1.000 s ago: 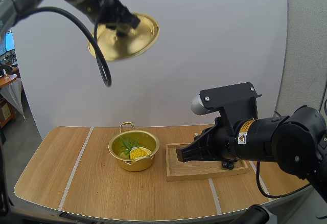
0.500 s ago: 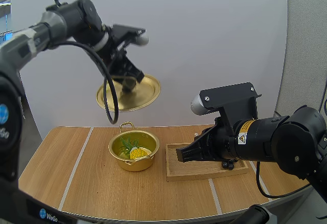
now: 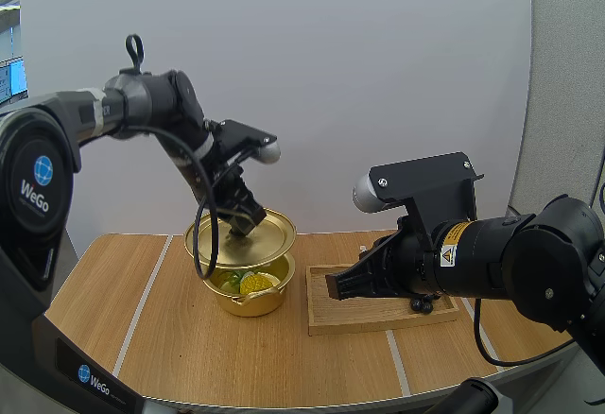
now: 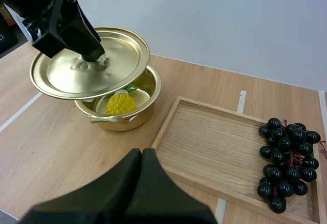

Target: Open the pot, put the pineapple inside, and close it

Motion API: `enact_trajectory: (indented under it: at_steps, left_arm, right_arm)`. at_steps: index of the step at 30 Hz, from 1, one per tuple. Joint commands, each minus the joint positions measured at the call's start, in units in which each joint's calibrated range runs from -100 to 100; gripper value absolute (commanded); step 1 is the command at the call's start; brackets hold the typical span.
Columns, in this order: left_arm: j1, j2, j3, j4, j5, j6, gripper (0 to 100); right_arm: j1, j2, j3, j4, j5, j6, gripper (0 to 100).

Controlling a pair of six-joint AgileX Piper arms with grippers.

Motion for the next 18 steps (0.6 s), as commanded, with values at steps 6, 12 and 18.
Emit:
enact_trajectory:
  at_steps: [6,12,18]
  left_arm:
    - [-0.04,0.84,6.33,-2.50,-20.59,4.32,0]
    - [-0.04,4.84,6.33,-3.86,-25.58,5.50,0]
    - [-0.04,8.54,6.33,-4.87,-29.64,6.98,0]
  right_arm:
    - [-0.25,-0.52,-0.06,-0.37,-1.14,-0.33,0]
    - [-0.25,-0.52,-0.06,-0.37,-1.14,-0.33,0]
    - [-0.25,-0.52,-0.06,-0.37,-1.14,-0.33,0]
